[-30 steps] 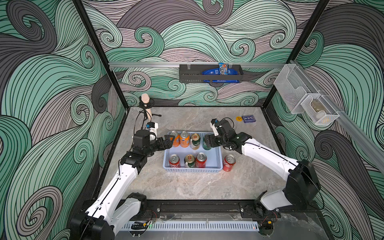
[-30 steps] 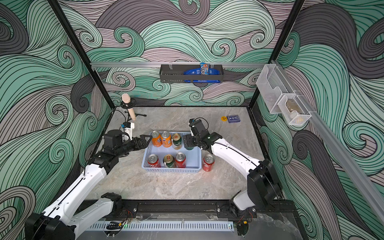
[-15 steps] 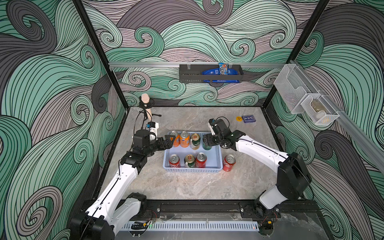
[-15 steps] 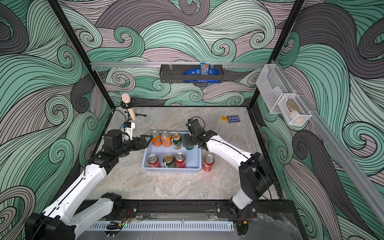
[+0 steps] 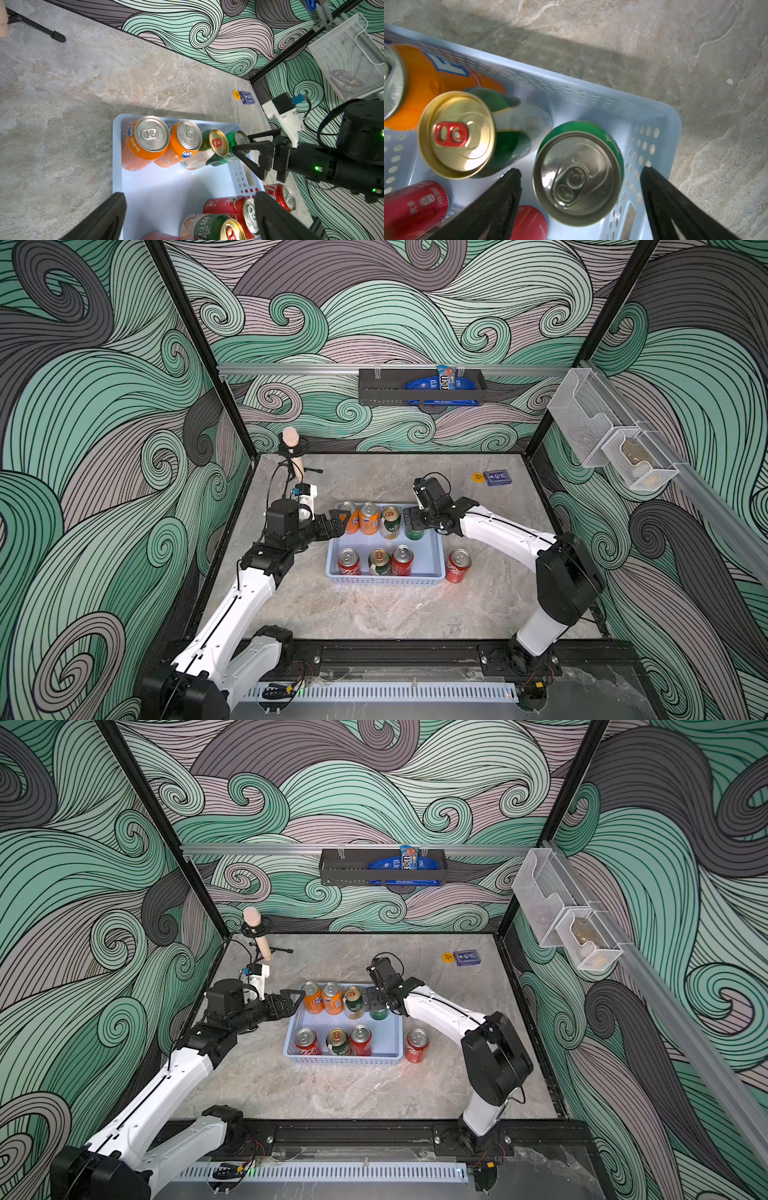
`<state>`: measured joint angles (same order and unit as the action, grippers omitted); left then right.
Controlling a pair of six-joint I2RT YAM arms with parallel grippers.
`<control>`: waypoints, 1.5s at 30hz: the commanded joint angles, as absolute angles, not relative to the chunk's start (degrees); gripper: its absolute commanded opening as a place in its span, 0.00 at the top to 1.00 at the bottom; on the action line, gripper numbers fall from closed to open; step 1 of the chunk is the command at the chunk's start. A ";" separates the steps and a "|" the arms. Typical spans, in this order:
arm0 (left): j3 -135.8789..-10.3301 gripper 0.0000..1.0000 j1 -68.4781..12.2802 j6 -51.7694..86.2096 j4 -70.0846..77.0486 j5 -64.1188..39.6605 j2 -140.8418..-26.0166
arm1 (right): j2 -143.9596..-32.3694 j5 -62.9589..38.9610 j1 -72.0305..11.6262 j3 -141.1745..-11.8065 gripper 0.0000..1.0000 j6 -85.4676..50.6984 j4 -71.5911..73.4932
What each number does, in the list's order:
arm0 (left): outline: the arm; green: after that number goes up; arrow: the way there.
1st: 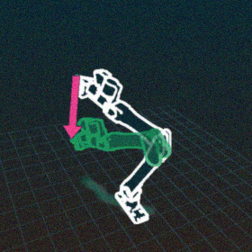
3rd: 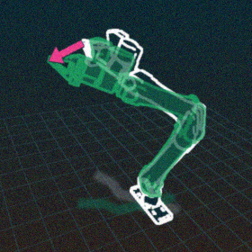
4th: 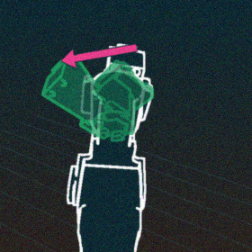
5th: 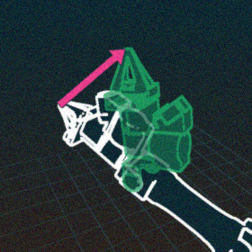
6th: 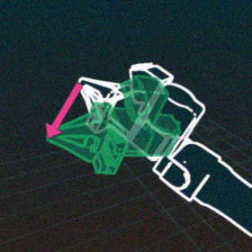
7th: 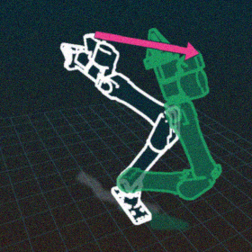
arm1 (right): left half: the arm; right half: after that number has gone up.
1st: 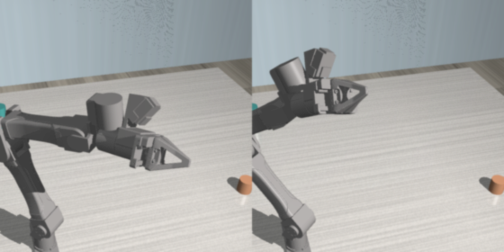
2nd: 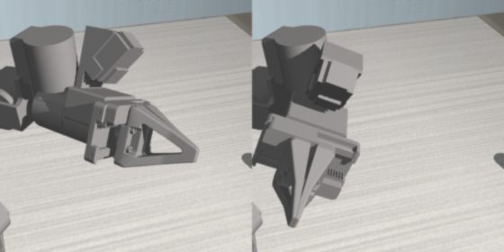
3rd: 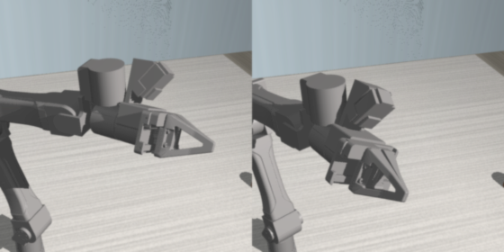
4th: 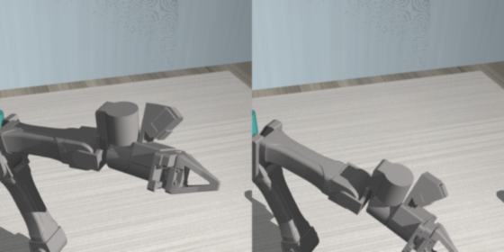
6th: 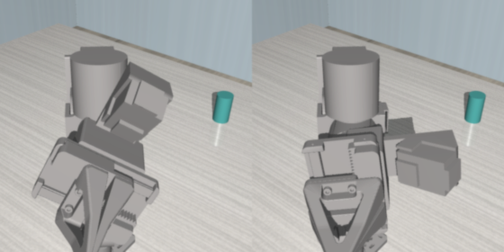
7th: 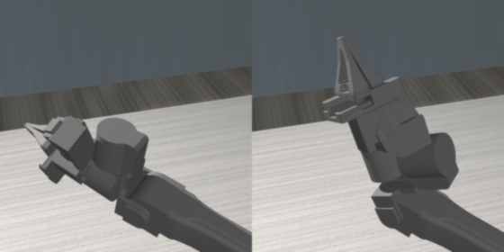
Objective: Take out the drinks from the basket
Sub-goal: Pick up the drink from the basket.
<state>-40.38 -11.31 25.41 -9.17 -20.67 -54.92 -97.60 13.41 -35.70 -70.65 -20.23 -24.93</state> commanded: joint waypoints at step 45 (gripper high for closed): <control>-39.22 0.01 -10.99 24.43 -7.45 -22.85 -55.49 | -95.03 15.56 -37.52 -60.81 0.41 -23.79 -13.21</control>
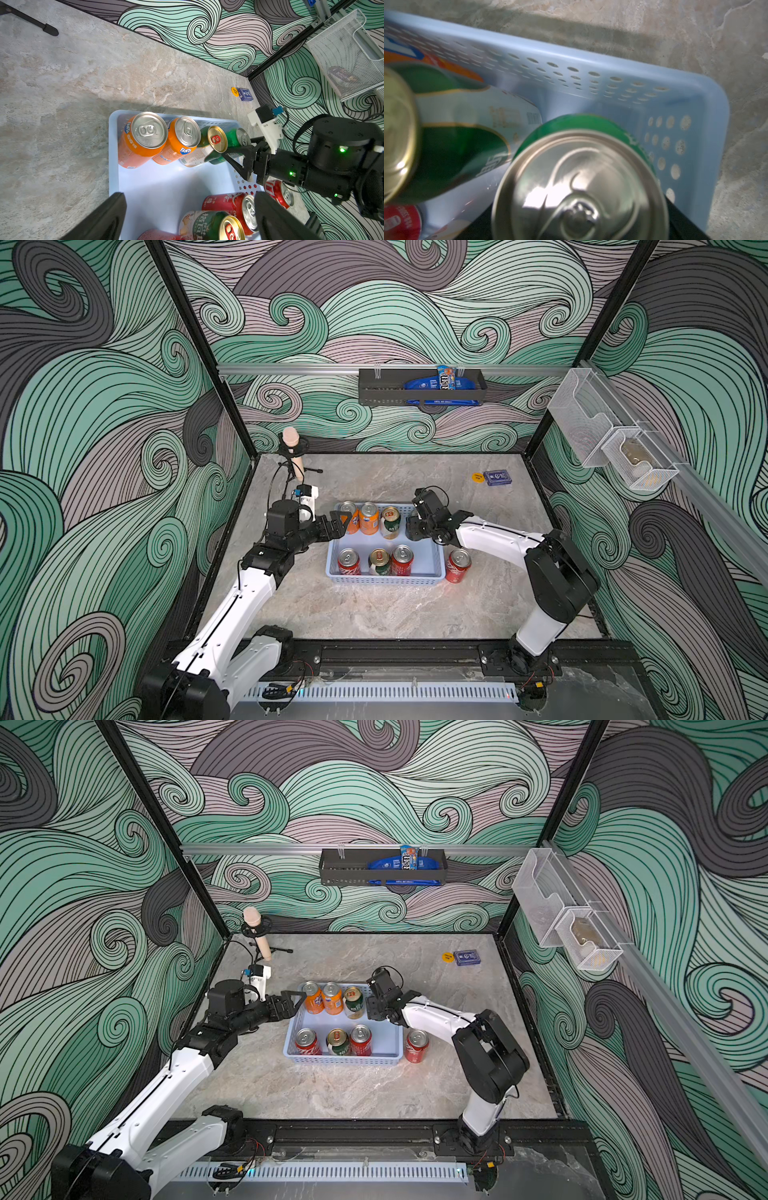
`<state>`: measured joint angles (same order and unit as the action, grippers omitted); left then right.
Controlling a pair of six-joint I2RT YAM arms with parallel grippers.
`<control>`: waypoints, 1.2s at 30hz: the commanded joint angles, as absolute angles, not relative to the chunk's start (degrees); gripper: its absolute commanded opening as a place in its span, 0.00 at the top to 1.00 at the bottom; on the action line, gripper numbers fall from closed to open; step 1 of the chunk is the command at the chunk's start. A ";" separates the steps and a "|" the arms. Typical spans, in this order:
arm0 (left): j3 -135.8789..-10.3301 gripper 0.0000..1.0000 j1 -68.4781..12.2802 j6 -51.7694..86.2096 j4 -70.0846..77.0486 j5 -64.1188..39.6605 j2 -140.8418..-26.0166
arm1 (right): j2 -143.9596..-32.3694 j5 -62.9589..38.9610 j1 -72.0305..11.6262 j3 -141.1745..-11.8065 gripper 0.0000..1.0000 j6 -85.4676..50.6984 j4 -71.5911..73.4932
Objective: Take out the drinks from the basket
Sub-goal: Pick up the drink from the basket.
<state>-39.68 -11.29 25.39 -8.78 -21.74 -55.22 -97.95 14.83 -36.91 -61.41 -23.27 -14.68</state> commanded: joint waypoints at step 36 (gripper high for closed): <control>-44.38 0.01 -15.68 35.89 -6.55 -28.31 -53.69 | -81.52 10.20 -37.71 -58.80 0.44 -22.04 -13.64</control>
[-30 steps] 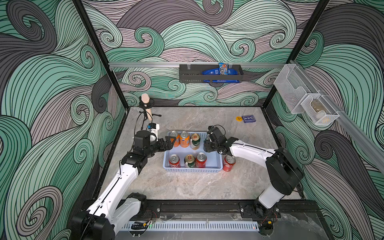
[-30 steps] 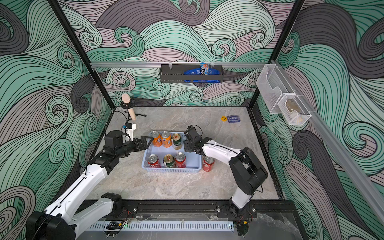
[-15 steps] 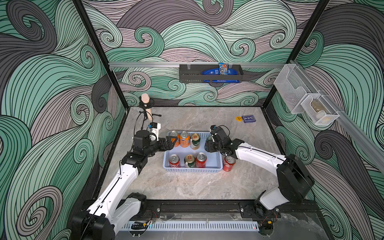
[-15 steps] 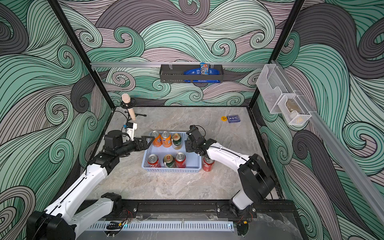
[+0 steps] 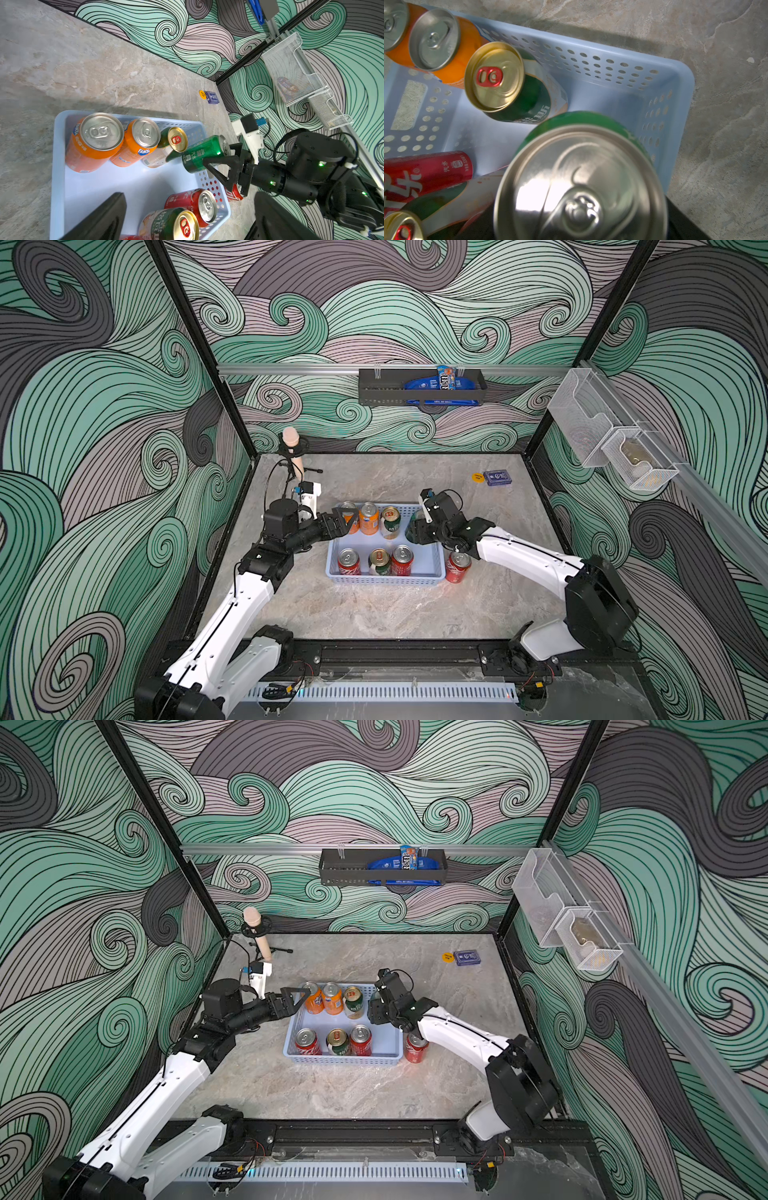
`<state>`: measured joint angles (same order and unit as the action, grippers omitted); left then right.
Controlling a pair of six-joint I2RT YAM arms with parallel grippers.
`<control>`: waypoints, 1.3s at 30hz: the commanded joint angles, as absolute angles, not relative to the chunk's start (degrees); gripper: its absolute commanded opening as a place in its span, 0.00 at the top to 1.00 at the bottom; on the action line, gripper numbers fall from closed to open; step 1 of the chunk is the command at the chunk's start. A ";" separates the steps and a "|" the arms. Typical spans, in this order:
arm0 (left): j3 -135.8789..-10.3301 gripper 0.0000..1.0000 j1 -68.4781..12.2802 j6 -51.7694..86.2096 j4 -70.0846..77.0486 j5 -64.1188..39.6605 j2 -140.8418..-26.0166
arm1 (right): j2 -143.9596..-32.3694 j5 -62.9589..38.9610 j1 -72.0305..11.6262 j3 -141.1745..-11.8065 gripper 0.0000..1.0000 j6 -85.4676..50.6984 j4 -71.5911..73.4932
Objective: Take out the drinks from the basket
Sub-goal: Pick up the drink from the basket, then place the drink at the center of the board.
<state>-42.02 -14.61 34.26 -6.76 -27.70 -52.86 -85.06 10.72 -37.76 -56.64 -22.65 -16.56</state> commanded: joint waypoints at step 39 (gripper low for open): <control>-48.76 0.01 -27.15 39.72 -1.80 -22.24 -59.39 | -76.86 11.92 -37.45 -66.30 0.43 -19.10 -21.72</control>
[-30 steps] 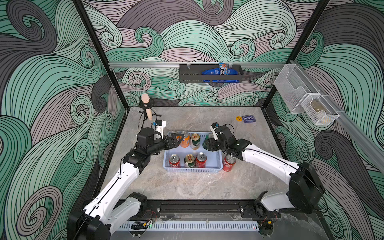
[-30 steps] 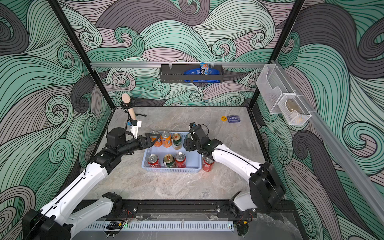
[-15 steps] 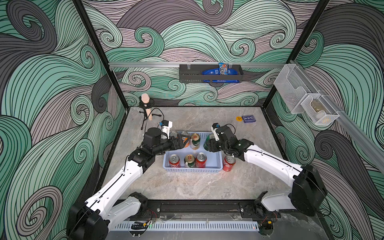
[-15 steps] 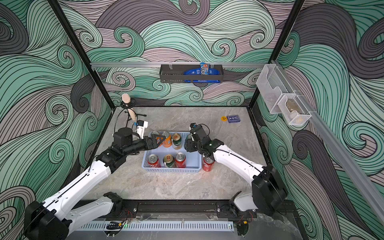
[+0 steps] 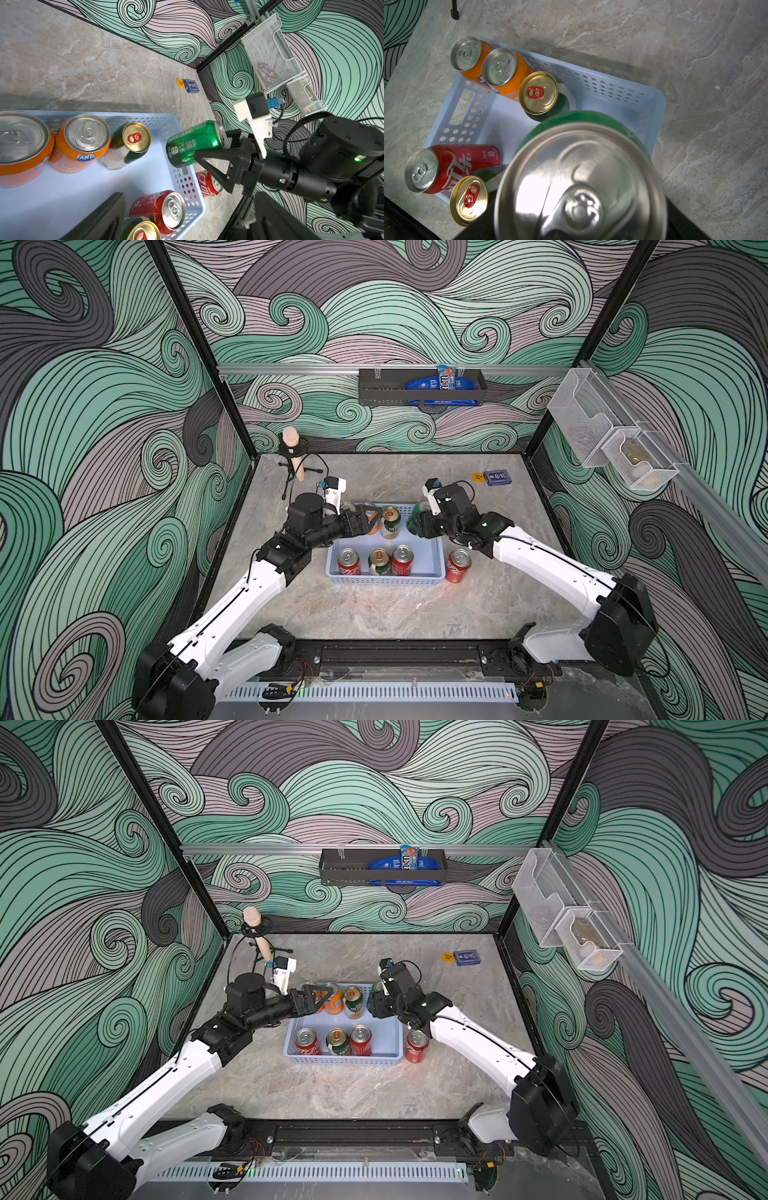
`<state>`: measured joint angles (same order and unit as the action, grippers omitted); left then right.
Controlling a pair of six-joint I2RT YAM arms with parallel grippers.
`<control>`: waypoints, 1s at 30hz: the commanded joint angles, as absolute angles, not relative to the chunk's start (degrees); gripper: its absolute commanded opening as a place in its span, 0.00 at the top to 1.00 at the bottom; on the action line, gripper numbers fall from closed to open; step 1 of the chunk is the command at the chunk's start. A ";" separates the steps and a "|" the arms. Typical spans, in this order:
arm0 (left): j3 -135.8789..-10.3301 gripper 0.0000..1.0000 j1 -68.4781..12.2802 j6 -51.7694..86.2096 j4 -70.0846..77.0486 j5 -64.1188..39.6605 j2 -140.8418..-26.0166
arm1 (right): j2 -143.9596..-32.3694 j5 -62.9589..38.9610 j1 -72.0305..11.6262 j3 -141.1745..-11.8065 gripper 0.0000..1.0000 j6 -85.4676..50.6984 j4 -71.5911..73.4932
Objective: Take out the drinks from the basket
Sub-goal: Place the drink at the center of the board.
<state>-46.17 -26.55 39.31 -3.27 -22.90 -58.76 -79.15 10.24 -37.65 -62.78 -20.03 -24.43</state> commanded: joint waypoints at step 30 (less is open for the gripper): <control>-50.50 0.01 -27.52 34.20 -7.41 -13.15 -59.39 | -76.80 15.03 -24.28 -64.05 0.42 -15.62 -25.21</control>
<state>-48.29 -27.88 36.42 -5.37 -16.05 -60.53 -78.96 13.67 -24.97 -64.51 -15.59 -28.64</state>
